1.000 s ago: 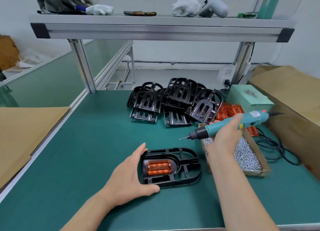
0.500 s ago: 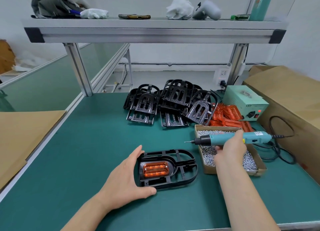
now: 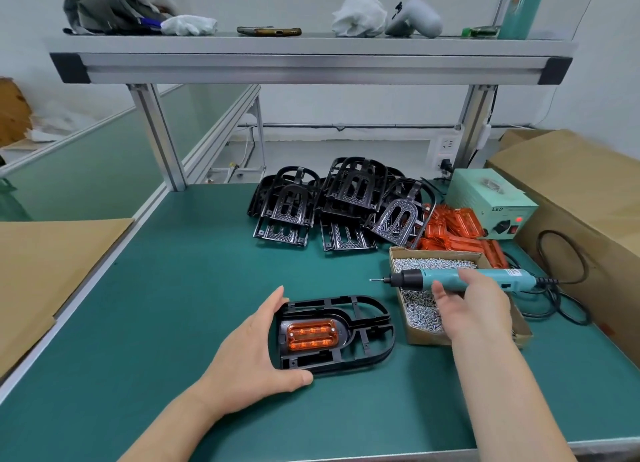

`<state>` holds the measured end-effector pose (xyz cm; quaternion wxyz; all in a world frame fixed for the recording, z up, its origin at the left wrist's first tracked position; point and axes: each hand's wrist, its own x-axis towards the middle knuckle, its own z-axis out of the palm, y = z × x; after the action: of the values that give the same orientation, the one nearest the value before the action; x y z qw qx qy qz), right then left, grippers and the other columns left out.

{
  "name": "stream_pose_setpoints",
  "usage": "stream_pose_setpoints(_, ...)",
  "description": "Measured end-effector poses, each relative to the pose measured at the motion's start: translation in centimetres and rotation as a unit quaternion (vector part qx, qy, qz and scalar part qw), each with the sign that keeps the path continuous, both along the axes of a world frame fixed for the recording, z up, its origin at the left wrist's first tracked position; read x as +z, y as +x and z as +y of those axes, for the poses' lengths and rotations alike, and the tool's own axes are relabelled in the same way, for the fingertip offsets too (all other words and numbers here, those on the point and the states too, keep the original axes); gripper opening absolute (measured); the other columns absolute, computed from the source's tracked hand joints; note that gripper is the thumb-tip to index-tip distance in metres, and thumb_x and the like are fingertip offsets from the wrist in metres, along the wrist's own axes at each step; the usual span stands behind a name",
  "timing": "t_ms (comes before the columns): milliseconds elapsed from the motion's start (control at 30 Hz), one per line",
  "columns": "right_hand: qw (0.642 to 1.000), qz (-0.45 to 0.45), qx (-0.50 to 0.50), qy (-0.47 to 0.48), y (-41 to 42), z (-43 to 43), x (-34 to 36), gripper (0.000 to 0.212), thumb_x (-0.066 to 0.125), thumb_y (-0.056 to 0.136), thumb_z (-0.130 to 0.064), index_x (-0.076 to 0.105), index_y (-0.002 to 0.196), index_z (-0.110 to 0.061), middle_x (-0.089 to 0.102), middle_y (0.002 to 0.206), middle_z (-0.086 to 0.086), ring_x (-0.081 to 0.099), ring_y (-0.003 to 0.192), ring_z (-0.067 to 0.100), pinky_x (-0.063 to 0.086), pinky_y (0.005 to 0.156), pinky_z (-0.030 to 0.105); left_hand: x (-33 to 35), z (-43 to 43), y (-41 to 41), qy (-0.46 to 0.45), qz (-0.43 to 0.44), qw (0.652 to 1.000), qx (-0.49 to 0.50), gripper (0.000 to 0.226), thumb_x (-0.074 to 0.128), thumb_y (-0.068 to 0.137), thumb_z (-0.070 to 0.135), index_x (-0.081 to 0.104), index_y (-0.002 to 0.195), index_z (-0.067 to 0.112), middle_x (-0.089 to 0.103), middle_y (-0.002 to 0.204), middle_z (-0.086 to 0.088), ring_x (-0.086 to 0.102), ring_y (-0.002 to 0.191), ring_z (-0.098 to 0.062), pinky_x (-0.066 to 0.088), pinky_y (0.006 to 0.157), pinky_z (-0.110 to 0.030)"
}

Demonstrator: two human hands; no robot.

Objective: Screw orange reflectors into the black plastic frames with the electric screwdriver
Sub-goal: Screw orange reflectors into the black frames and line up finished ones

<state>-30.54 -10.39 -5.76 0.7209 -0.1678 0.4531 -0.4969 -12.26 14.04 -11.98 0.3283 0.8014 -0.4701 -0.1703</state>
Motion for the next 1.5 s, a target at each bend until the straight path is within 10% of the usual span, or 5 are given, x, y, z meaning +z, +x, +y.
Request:
stream_pose_setpoints(333,0.996,-0.048,0.030,-0.071,-0.9,4.9,-1.4,0.042,0.049,0.100,0.002,0.039,0.139,0.016,0.052,0.088,-0.001,0.055,0.066,-0.011,0.044,0.068,0.005,-0.3,0.2,0.0,-0.036,0.014,0.999,0.016,0.127,0.082,0.052,0.066,0.006,0.152,0.052,0.025,0.146,0.044,0.026,0.136,0.018,0.025,0.108,-0.011)
stream_pose_setpoints(633,0.938,0.221,-0.020,-0.267,0.3,6.9,-4.3,0.042,0.056,0.094,0.003,0.054,0.122,-0.028,0.052,0.126,0.005,0.055,0.097,-0.007,0.043,0.074,0.010,-0.1,0.8,0.8,-0.121,0.021,0.990,0.069,0.089,0.080,0.055,0.060,0.031,0.130,0.063,0.031,0.136,0.041,0.032,0.134,0.012,0.029,0.105,-0.014)
stream_pose_setpoints(967,0.640,0.383,0.249,-0.618,3.8,9.0,-4.3,0.063,0.053,0.090,0.010,0.054,0.142,-0.025,0.040,0.150,-0.011,0.054,0.125,0.012,0.046,0.103,0.031,0.8,1.4,3.1,-0.114,0.092,0.984,0.103,0.066,0.072,0.059,0.066,0.052,0.117,0.042,0.055,0.120,0.022,0.052,0.116,0.006,0.039,0.090,-0.010)
stream_pose_setpoints(1200,0.566,0.429,0.322,-0.626,8.3,6.8,-3.0,0.049,0.051,0.084,0.003,0.066,0.125,-0.020,0.060,0.124,-0.013,0.046,0.116,0.011,0.035,0.100,0.017,2.2,1.5,5.2,-0.119,0.110,0.974,0.160,0.058,0.065,0.061,0.071,0.060,0.099,0.029,0.063,0.099,0.004,0.059,0.094,-0.012,0.045,0.084,-0.030)
stream_pose_setpoints(1500,0.615,0.427,0.237,-0.619,13.5,5.8,-3.7,0.034,0.053,0.095,0.000,0.068,0.122,-0.015,0.061,0.103,-0.001,0.043,0.098,0.021,0.040,0.085,0.032,4.7,2.0,8.6,-0.062,0.160,0.979,0.112,0.051,0.055,0.074,0.076,0.063,0.101,0.033,0.071,0.101,0.011,0.064,0.101,-0.013,0.047,0.100,-0.037)
